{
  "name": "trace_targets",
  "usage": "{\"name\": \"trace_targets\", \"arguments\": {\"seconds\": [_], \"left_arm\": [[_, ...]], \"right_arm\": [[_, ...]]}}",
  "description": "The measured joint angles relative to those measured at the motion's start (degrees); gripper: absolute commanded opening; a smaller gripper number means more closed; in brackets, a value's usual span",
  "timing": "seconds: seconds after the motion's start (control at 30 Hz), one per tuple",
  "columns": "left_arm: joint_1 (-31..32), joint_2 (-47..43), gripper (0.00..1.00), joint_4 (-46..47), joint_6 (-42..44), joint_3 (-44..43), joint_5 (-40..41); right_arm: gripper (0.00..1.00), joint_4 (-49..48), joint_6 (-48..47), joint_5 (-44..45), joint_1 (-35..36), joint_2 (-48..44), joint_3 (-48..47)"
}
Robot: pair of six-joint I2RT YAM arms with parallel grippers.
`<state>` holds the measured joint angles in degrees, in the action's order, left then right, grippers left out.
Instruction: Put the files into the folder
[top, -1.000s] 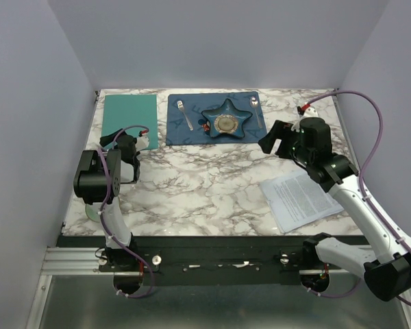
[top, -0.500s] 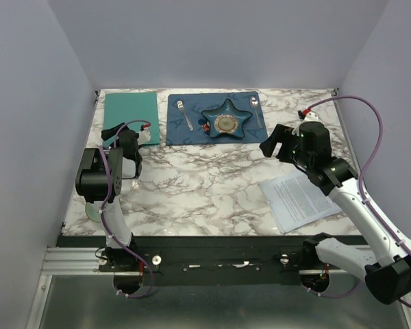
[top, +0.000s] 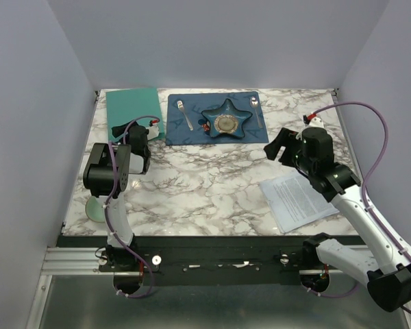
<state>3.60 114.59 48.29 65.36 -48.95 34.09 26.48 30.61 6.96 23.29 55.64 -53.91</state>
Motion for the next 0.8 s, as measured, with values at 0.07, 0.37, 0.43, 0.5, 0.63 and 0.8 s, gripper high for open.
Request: {"name": "trace_targets", "arguments": {"seconds": [0.07,0.37,0.43,0.5,0.63,0.8], "left_arm": [[0.4,1.0,0.65,0.0,-0.1,-0.7,0.6],[0.9,5.5,0.47,0.1,-0.1,-4.2,3.4],[1.0,6.1,0.4,0.1,-0.2,-4.9,4.0],[1.1,6.5,0.35,0.0,-0.3,-5.6,4.5],[1.2,6.6,0.15,-0.5,-0.8,-7.1,5.4],[1.4,6.5,0.0,-1.9,-2.5,-7.6,5.8]], "right_arm": [[0.79,-0.1,0.1,0.3,0.0,-0.3,0.0],[0.69,-0.5,0.5,1.2,0.0,-1.6,0.0],[0.67,-0.7,0.6,1.2,0.0,-1.7,0.1],[0.63,-1.1,0.7,1.2,0.0,-1.8,0.2],[0.58,-1.4,0.9,1.2,0.0,-1.9,0.5],[0.52,-1.6,1.0,1.2,0.0,-2.0,1.1]]}}
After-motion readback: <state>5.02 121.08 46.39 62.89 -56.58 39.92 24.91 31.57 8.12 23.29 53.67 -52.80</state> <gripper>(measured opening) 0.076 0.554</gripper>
